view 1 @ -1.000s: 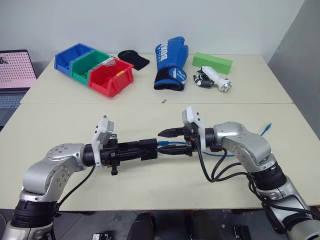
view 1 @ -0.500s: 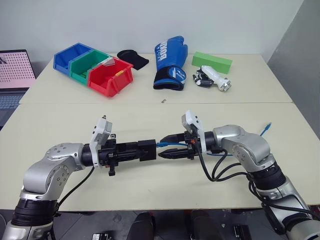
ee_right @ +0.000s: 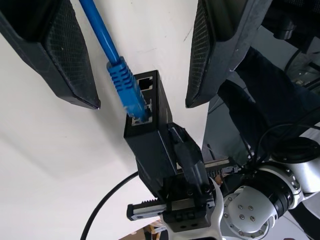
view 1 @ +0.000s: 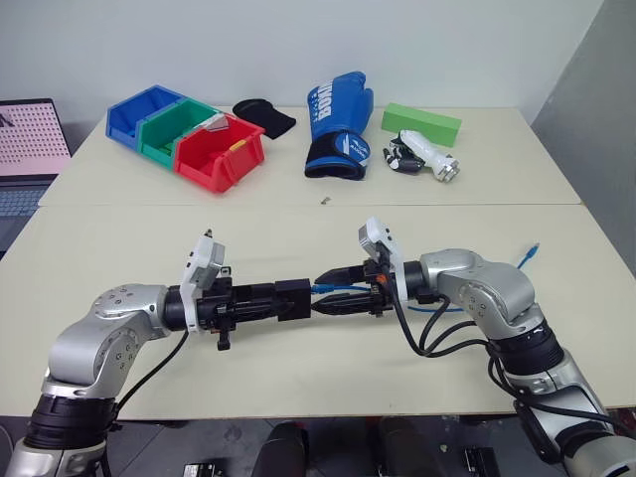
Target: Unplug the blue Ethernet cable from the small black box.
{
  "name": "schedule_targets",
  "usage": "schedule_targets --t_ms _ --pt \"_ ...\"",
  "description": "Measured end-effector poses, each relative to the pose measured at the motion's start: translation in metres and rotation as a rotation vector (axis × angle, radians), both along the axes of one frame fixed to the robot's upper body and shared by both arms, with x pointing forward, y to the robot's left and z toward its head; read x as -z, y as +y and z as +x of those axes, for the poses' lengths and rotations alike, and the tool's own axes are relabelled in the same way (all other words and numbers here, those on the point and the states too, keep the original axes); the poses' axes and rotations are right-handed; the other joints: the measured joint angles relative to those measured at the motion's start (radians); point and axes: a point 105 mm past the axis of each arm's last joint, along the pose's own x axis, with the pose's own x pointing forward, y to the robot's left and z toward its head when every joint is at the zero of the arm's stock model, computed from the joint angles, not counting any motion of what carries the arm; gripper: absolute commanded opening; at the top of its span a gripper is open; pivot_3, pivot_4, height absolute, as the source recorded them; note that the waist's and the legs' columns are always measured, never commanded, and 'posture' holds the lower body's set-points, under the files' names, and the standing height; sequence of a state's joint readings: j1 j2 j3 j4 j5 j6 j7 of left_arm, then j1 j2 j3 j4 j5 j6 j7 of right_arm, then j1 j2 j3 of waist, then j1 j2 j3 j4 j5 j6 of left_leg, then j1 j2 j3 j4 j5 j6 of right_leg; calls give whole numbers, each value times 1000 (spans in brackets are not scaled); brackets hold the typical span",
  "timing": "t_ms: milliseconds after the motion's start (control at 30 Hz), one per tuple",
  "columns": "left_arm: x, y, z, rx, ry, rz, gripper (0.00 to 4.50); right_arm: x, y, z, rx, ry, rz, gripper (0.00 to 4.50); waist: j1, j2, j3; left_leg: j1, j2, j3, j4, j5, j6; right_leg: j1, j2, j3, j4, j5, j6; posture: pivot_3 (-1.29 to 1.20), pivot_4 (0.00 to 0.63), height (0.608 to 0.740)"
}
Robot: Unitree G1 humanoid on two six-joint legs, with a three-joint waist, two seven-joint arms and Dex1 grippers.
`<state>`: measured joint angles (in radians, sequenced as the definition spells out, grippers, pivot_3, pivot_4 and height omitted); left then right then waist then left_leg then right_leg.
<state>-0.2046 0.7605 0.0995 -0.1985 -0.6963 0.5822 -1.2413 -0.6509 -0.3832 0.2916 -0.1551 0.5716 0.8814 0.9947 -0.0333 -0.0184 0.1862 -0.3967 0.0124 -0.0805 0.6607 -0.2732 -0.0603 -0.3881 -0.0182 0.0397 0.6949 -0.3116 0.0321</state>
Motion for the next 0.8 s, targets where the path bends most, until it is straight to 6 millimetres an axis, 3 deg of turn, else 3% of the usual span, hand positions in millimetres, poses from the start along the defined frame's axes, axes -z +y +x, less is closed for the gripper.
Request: schedule_targets --t_ms 800 --pt "0 5 0 -28 86 -124 771 -9 -2 -1 21 134 73 2871 -1 0 0 0 0 0 0 0 0 0 0 0 1 0 0 0 150 740"
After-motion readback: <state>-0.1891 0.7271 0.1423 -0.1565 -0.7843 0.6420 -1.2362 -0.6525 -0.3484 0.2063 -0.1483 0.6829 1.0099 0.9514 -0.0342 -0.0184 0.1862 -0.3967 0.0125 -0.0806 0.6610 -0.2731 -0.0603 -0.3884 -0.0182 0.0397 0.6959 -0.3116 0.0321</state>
